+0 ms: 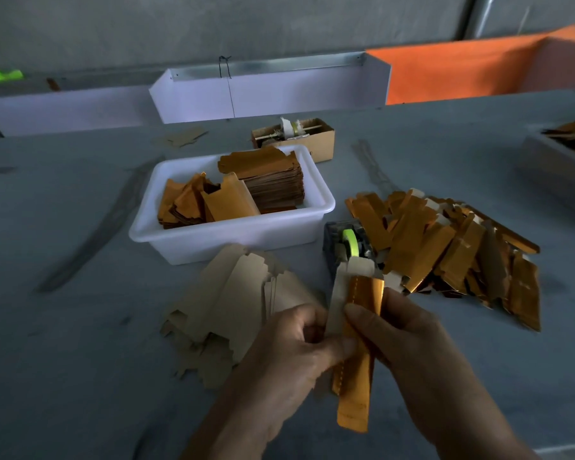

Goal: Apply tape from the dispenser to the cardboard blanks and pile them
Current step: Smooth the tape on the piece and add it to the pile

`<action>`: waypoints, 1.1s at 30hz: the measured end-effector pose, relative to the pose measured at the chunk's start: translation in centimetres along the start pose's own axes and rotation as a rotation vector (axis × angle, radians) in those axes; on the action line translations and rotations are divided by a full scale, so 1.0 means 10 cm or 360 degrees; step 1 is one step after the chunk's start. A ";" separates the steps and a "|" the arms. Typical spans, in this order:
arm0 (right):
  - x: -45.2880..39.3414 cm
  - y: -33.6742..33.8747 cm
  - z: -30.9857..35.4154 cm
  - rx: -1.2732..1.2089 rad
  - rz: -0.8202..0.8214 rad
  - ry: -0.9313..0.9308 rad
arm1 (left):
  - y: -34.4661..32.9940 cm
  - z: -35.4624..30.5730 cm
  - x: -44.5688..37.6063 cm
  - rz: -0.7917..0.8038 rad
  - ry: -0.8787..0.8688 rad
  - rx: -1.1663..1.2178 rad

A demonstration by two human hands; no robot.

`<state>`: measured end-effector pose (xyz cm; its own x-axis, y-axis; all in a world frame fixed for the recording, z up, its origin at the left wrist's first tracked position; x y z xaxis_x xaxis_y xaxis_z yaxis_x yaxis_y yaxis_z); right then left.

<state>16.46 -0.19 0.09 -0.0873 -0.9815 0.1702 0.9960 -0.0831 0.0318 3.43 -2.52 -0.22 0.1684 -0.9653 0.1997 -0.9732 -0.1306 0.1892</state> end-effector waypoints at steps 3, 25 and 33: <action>-0.03 0.01 -0.07 -0.0069 -0.0077 -0.0088 | 0.03 0.01 -0.02 -0.0220 -0.0063 -0.0043; -0.01 0.04 -0.29 0.0008 -0.0338 -0.0176 | -0.43 -0.08 0.28 -0.0575 -0.0848 -0.1559; -0.02 0.03 -0.34 -0.0328 -0.0170 -0.0346 | -0.07 0.21 0.05 -0.0348 0.0289 -0.0186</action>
<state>16.85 -0.59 -3.32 -0.1712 -0.9073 0.3840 0.9615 -0.2389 -0.1358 3.88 -3.44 -2.30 0.4074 -0.8596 0.3086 -0.8879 -0.2937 0.3540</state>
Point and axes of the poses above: each hand's wrist, its own x-axis away from the middle knuckle, its own y-axis out of the back of the hand, z = x × y, the point moved 5 cm from there along -x, towards the middle knuckle, and after that the axes turned 14 degrees about -z, right-handed, at the moved point
